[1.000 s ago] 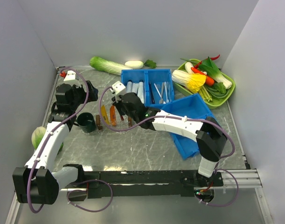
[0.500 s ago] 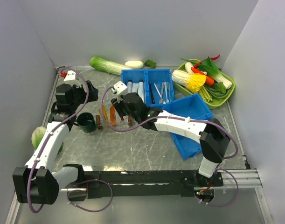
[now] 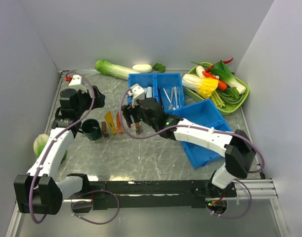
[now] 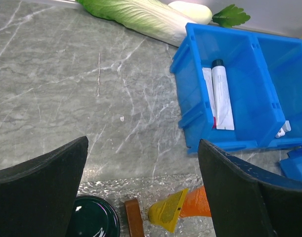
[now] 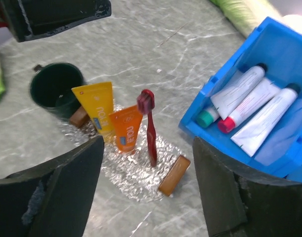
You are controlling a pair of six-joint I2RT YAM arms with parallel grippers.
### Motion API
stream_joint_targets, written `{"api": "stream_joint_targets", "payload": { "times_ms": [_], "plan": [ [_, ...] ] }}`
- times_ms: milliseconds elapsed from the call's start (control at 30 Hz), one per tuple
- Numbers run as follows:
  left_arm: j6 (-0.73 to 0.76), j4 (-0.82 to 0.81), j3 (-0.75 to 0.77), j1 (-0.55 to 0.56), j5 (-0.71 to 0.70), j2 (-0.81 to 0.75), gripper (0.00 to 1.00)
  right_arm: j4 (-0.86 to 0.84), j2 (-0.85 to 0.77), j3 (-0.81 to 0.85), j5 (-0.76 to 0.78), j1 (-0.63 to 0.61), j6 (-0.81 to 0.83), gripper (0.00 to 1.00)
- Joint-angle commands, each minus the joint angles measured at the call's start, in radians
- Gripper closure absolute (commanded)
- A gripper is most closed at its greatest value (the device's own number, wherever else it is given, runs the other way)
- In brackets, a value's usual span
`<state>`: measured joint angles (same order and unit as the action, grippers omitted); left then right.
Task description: Prepare toiletry sets of a toothbrush and toothpaste on the tray
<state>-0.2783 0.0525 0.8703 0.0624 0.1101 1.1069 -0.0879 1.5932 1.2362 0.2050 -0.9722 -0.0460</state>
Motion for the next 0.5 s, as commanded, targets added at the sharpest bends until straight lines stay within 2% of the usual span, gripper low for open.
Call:
{"api": "stream_joint_targets", "payload": {
  "times_ms": [0,267,467],
  "plan": [
    [-0.007,-0.008,0.022,0.004,0.023,0.010,0.04,-0.012,-0.073,-0.043,-0.124,0.093,-0.158,0.30],
    [-0.007,-0.006,0.021,0.004,0.031,0.014,0.04,0.005,0.003,-0.084,-0.254,0.194,-0.324,0.60],
    [-0.006,0.000,0.025,0.004,0.034,0.014,0.04,-0.010,0.059,-0.104,-0.227,0.205,-0.362,0.70]
  ]
}}
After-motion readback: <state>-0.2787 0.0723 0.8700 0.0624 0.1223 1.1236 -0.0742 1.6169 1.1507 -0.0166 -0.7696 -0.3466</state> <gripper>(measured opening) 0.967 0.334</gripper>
